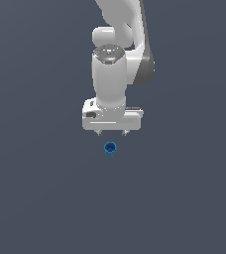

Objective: Pick up the object and move it to a goal position.

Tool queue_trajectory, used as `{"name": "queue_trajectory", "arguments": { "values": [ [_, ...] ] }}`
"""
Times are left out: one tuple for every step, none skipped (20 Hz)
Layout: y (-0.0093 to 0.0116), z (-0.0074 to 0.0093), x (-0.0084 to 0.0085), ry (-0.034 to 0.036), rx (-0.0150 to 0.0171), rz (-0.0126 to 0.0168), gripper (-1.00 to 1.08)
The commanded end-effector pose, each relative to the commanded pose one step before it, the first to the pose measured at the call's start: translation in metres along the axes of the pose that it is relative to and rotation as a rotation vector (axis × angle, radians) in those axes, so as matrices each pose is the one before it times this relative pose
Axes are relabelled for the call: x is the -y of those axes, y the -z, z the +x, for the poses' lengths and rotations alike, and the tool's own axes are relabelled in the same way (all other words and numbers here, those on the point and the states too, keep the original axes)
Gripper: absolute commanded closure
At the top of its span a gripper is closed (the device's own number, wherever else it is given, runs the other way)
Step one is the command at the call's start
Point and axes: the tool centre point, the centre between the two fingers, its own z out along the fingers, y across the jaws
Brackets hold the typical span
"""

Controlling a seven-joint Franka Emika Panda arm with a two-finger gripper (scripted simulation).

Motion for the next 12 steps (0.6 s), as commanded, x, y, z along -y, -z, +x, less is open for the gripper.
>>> {"name": "queue_trajectory", "arguments": {
  "values": [
    [-0.00525, -0.00087, -0.00055, 0.00335, 0.00335, -0.00082, -0.92],
    [-0.00374, -0.00053, -0.00047, 0.00291, 0.00182, -0.00078, -0.92],
    [-0.00463, -0.00067, -0.00050, 0.00377, 0.00229, -0.00101, -0.92],
    [-0.00545, -0.00084, -0.00062, 0.00448, 0.00267, -0.00117, -0.92],
    [-0.00626, -0.00102, -0.00070, 0.00519, 0.00308, -0.00131, -0.92],
    [-0.00708, -0.00122, -0.00073, 0.00590, 0.00351, -0.00140, -0.92],
    [-0.00790, -0.00145, -0.00080, 0.00656, 0.00393, -0.00145, -0.92],
    [-0.00872, -0.00170, -0.00082, 0.00732, 0.00437, -0.00150, -0.92],
    [-0.00947, -0.00197, -0.00084, 0.00804, 0.00476, -0.00152, -0.92],
    [-0.00905, -0.00200, -0.00073, 0.00779, 0.00457, -0.00135, -0.92],
    [-0.00816, -0.00190, -0.00063, 0.00707, 0.00413, -0.00111, -0.92],
    [-0.00729, -0.00178, -0.00050, 0.00638, 0.00371, -0.00091, -0.92]
  ]
}}
